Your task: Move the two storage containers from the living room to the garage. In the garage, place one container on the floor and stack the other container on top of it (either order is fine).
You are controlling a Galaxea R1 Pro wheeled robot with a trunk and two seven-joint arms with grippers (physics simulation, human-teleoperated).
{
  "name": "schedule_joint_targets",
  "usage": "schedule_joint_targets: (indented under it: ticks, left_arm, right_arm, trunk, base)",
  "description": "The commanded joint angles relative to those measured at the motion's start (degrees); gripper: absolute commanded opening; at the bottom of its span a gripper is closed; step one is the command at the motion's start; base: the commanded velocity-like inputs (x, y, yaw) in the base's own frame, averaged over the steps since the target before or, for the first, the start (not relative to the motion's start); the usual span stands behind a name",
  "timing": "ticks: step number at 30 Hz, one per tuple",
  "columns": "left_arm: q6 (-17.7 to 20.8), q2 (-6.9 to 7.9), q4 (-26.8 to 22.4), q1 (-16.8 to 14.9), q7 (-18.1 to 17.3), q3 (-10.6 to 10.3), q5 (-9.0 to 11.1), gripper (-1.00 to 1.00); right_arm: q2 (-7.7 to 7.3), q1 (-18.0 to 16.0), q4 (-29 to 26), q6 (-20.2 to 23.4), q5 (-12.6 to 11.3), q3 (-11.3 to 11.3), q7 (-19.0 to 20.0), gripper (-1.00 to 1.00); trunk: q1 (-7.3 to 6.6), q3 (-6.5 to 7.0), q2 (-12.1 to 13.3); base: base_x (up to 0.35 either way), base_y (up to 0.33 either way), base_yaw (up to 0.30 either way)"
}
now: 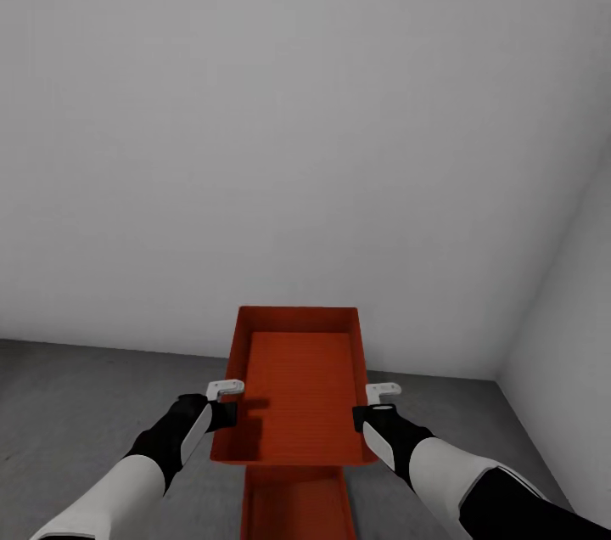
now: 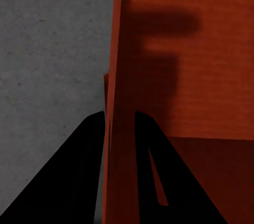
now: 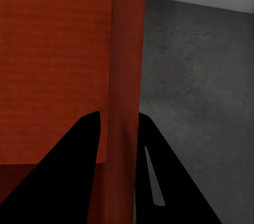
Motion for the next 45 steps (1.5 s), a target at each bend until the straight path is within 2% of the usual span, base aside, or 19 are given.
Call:
schedule_joint_targets:
  ticks: [1,45]
  left_arm:
    - [0.02,-0.03,-0.2,-0.04,1.09,-0.28,-2.13,-1.0]
    - [0.02,-0.03,-0.22,-0.07,1.09,-0.28,-2.13,-1.0]
  right_arm:
    - [0.01,-0.03,0.16,0.4,-0.89,1.44,-0.45,-1.0]
    - [0.01,-0.06,0.16,0.4,-0.9,1.29,-0.45,-1.0]
  trunk:
    - [0.04,-0.13,-0.14]
    - [0.04,-0.31,-0.14]
  base:
    - [0.0,0.0,0.0]
    - [0.0,0.0,0.0]
